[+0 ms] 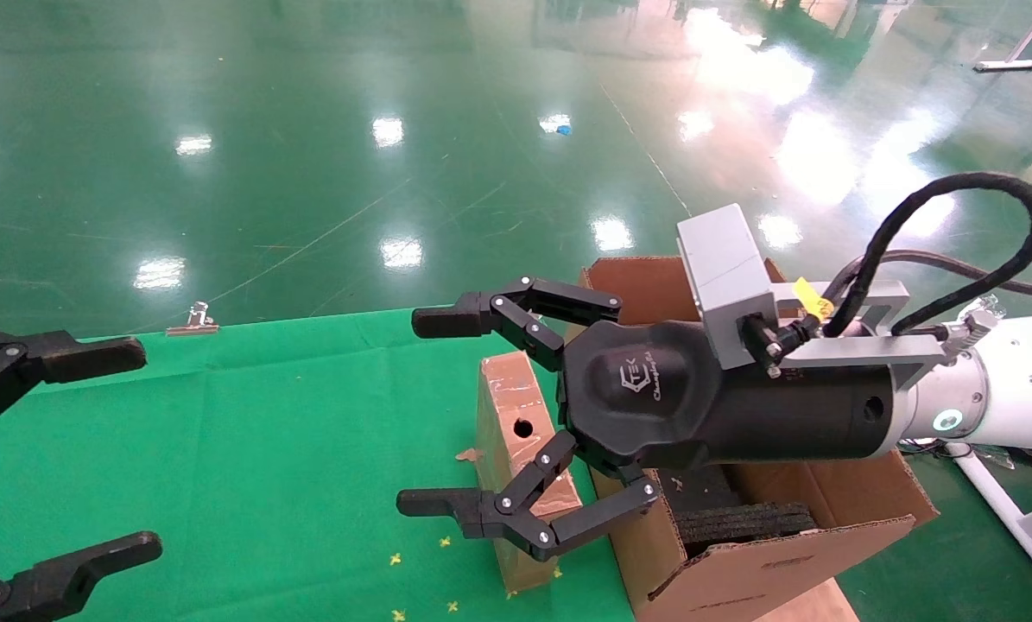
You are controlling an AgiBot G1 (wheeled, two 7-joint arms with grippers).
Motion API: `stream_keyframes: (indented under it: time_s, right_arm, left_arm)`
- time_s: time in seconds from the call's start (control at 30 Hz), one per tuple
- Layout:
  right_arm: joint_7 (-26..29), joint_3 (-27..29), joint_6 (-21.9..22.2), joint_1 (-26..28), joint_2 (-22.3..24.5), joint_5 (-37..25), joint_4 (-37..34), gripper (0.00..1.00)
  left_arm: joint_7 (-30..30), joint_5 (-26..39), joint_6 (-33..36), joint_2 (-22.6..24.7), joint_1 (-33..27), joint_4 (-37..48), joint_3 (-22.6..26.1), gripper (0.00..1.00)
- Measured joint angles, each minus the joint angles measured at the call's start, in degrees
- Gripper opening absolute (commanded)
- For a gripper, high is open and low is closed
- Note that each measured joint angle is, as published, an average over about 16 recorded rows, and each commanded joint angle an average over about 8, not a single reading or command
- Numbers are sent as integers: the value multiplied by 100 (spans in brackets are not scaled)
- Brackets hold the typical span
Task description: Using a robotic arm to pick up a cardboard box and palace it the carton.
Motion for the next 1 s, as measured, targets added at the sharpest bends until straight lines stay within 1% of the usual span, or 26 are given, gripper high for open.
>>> stream_keyframes:
  time_s: [0.3,0.53,0.63,0.73,0.87,1.0]
  right_arm:
    - [3,-15,-1,8,1,-31,16,100]
    - [133,-214,2,197,-71,-400,139,100]
    - [291,-434,-33,414,-175,-781,201,100]
    - [524,-762,-109,744,-348,-1311,255,100]
    - [940,-1337,-232,1325,-652,-2125,286,100]
    - [1392,-2010,-370,2030,-981,-2916,272,100]
  left_arm:
    - [0,0,0,0,0,1,0,100]
    - [2,-1,1,0,-2,3,2,100]
    - [2,-1,1,0,-2,4,4,100]
    - [3,-2,1,0,-3,5,5,100]
    - [4,-3,1,-1,-4,6,7,100]
    - [5,-4,0,-1,-5,6,9,100]
